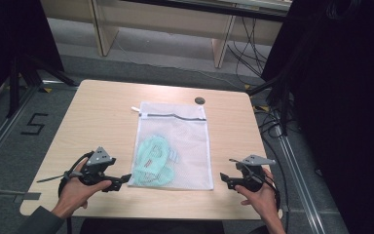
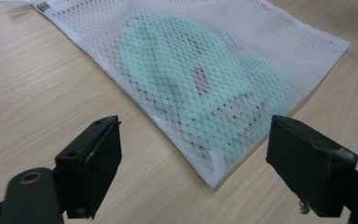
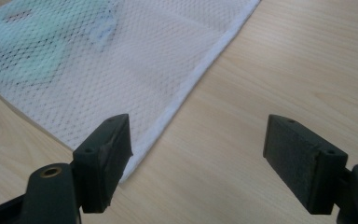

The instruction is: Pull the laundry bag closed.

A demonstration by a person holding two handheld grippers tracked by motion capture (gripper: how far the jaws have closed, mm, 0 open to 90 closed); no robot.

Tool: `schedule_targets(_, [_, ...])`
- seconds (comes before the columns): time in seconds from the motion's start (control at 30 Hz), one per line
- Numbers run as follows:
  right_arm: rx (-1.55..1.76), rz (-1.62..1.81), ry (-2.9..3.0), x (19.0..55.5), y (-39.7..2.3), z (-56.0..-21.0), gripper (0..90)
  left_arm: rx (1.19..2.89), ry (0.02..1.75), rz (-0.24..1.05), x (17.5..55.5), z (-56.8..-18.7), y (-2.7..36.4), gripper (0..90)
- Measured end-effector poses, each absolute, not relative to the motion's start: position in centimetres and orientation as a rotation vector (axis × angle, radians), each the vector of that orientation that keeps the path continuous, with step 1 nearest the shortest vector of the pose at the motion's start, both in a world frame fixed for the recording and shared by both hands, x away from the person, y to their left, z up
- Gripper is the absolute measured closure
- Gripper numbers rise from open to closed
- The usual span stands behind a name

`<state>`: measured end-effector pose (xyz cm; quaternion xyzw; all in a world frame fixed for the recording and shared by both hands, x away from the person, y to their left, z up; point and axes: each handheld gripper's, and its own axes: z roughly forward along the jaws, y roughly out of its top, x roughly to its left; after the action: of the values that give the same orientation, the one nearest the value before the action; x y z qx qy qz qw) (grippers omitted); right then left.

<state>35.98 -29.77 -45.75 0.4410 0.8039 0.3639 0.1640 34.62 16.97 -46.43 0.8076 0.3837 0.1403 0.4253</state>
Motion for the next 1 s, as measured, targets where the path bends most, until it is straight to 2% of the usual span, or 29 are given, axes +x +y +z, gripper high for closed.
schedule_targets(0.5, [1.213, 1.010, 2.291, 36.0, -29.4, -45.9, 23.9, 2.045, 0.934, 0.336, 34.7, -46.6, 16.7, 19.7])
schedule_targets(0.7, [1.134, 1.013, 2.321, 36.5, -29.0, -46.0, 21.8, 2.072, 0.917, 0.317, 34.8, -47.0, 16.1, 27.8])
schedule_targets(0.77, [1.098, 1.021, 2.324, 36.8, -28.8, -46.0, 22.1, 2.067, 0.901, 0.338, 34.8, -47.0, 15.9, 36.0])
schedule_targets(0.9, [1.083, 1.018, 2.344, 37.0, -28.3, -46.0, 27.8, 2.068, 0.897, 0.335, 35.0, -47.0, 15.7, 41.7])
schedule_targets(0.93, [1.042, 1.022, 2.372, 37.3, -28.2, -46.0, 38.3, 2.082, 0.885, 0.342, 35.2, -47.1, 15.5, 44.9])
schedule_targets(1.0, [1.008, 1.033, 2.415, 37.3, -27.9, -46.0, 43.6, 2.087, 0.877, 0.338, 35.2, -47.2, 15.1, 49.7])
